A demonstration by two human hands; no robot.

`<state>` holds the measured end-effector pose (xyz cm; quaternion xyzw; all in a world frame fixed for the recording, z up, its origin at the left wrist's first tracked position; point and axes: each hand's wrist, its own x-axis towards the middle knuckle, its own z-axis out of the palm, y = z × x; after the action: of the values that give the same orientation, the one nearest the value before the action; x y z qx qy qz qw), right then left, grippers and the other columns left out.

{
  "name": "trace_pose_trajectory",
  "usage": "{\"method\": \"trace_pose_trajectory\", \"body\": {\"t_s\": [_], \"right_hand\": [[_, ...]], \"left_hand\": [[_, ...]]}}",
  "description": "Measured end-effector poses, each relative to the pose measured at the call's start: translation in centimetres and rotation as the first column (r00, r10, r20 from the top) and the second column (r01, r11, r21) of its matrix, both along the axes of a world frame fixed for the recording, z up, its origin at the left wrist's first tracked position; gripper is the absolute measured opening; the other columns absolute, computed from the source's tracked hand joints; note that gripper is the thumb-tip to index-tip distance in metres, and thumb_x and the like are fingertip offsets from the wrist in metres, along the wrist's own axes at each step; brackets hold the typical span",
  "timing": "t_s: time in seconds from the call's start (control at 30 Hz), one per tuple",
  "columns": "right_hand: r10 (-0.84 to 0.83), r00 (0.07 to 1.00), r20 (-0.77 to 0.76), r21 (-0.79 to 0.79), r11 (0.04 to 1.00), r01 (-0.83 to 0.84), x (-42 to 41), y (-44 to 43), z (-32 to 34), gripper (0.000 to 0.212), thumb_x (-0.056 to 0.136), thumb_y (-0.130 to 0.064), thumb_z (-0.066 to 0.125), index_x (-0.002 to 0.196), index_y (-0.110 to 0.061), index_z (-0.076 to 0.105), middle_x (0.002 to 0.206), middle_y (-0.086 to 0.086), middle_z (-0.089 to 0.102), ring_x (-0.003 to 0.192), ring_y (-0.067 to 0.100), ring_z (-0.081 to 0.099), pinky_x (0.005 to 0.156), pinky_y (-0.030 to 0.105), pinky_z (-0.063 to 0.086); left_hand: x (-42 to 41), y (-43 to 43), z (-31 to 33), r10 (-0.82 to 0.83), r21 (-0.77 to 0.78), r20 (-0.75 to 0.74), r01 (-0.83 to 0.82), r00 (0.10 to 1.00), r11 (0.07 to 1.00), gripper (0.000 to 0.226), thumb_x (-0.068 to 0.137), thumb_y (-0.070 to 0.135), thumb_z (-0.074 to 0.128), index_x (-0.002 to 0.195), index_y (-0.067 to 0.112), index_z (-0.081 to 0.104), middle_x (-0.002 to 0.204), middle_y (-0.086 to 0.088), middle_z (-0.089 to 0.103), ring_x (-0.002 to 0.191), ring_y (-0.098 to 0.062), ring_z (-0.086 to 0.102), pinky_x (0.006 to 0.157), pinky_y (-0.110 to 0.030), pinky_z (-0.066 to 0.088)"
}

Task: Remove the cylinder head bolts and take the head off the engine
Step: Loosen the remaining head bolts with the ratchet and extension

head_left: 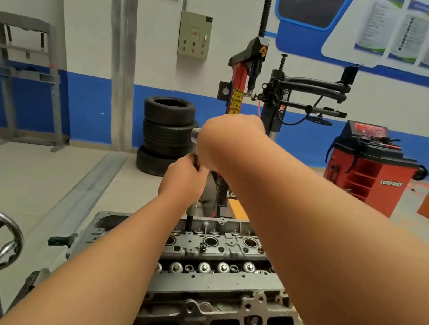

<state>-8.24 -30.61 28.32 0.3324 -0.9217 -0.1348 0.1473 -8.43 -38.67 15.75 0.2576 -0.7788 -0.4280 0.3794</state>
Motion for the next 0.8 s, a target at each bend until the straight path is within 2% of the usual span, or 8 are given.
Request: {"method": "trace_pose_trajectory", "body": {"t_s": [0.07,0.13,0.2,0.3,0.43,0.57,0.67,0.8], "right_hand": [[-0.036,0.999,-0.029,-0.020,0.999,0.036,0.0,1.5,0.1,0.021,0.090,-0.023,0.056,0.109,-0.015,0.054,0.078,0.005,0.054,0.061,0.026,0.048,0.048,0.036,0.035],[-0.041,0.998,-0.046,-0.047,0.998,0.039,0.1,2.4,-0.6,0.016,0.092,-0.021,0.053,0.106,-0.014,0.055,0.072,0.007,0.049,0.057,0.025,0.043,0.057,0.035,0.038],[0.000,0.995,-0.105,-0.056,0.998,-0.006,-0.2,3.2,-1.0,0.008,0.094,-0.017,0.050,0.100,-0.013,0.053,0.072,0.007,0.048,0.057,0.025,0.040,0.058,0.035,0.036],[0.125,0.965,-0.230,-0.029,0.990,-0.135,-0.7,4.3,-0.5,0.001,0.094,-0.012,0.049,0.094,-0.011,0.050,0.078,0.006,0.050,0.064,0.027,0.043,0.059,0.035,0.034],[0.227,0.910,-0.346,0.005,0.971,-0.240,-2.0,4.1,-0.5,0.010,0.091,-0.009,0.049,0.082,-0.009,0.046,0.064,0.006,0.042,0.052,0.025,0.038,0.046,0.033,0.028],[0.257,0.884,-0.390,-0.146,0.931,-0.335,-7.9,7.3,-3.0,0.019,0.094,-0.023,0.046,0.081,-0.012,0.053,0.057,0.001,0.039,0.044,0.023,0.038,0.043,0.027,0.028],[0.231,0.907,-0.352,-0.280,0.899,-0.337,-11.7,5.8,-4.9,0.017,0.096,-0.029,0.044,0.087,-0.016,0.050,0.061,-0.002,0.040,0.052,0.024,0.041,0.051,0.030,0.030],[0.228,0.965,-0.132,-0.396,0.880,-0.262,-13.0,0.3,-4.8,0.009,0.092,-0.016,0.046,0.100,-0.016,0.051,0.088,0.003,0.057,0.079,0.024,0.048,0.084,0.042,0.037]], "left_hand": [[0.1,0.0,0.7,0.099,-0.150,0.159,-0.075,0.982,0.986,0.029,0.094,0.010,0.039,0.066,0.019,0.041,0.073,-0.002,0.050,0.057,-0.012,0.040,0.048,-0.027,0.031],[0.0,-0.2,1.0,0.050,-0.177,0.247,-0.005,0.968,0.984,0.031,0.095,0.011,0.040,0.065,0.020,0.040,0.068,-0.001,0.046,0.054,-0.010,0.034,0.046,-0.028,0.027],[0.2,-0.6,1.4,-0.072,-0.025,0.213,0.080,0.974,0.997,0.024,0.096,0.024,0.046,0.073,0.021,0.051,0.067,0.001,0.054,0.052,-0.011,0.039,0.045,-0.024,0.029],[0.9,-0.9,1.6,-0.223,0.178,0.171,0.193,0.960,0.965,0.019,0.096,0.041,0.047,0.089,0.027,0.059,0.084,0.003,0.065,0.053,-0.011,0.042,0.043,-0.022,0.036],[0.8,-0.6,1.5,-0.172,0.134,0.187,0.148,0.967,0.980,0.027,0.097,0.044,0.044,0.085,0.024,0.058,0.080,0.002,0.061,0.058,-0.014,0.045,0.049,-0.026,0.038],[1.0,0.6,0.4,-0.156,0.085,0.152,0.145,0.976,0.986,0.024,0.096,0.044,0.045,0.081,0.028,0.055,0.075,0.002,0.059,0.061,-0.015,0.050,0.054,-0.027,0.042],[0.1,0.7,-0.2,-0.108,0.046,0.127,0.103,0.986,0.994,0.019,0.097,0.040,0.046,0.083,0.029,0.053,0.092,-0.008,0.065,0.084,-0.028,0.061,0.079,-0.041,0.051],[-0.9,-0.5,-0.3,-0.057,0.013,0.116,0.056,0.992,0.998,0.016,0.096,0.034,0.048,0.084,0.025,0.055,0.082,-0.004,0.060,0.074,-0.023,0.055,0.074,-0.038,0.048]]}}
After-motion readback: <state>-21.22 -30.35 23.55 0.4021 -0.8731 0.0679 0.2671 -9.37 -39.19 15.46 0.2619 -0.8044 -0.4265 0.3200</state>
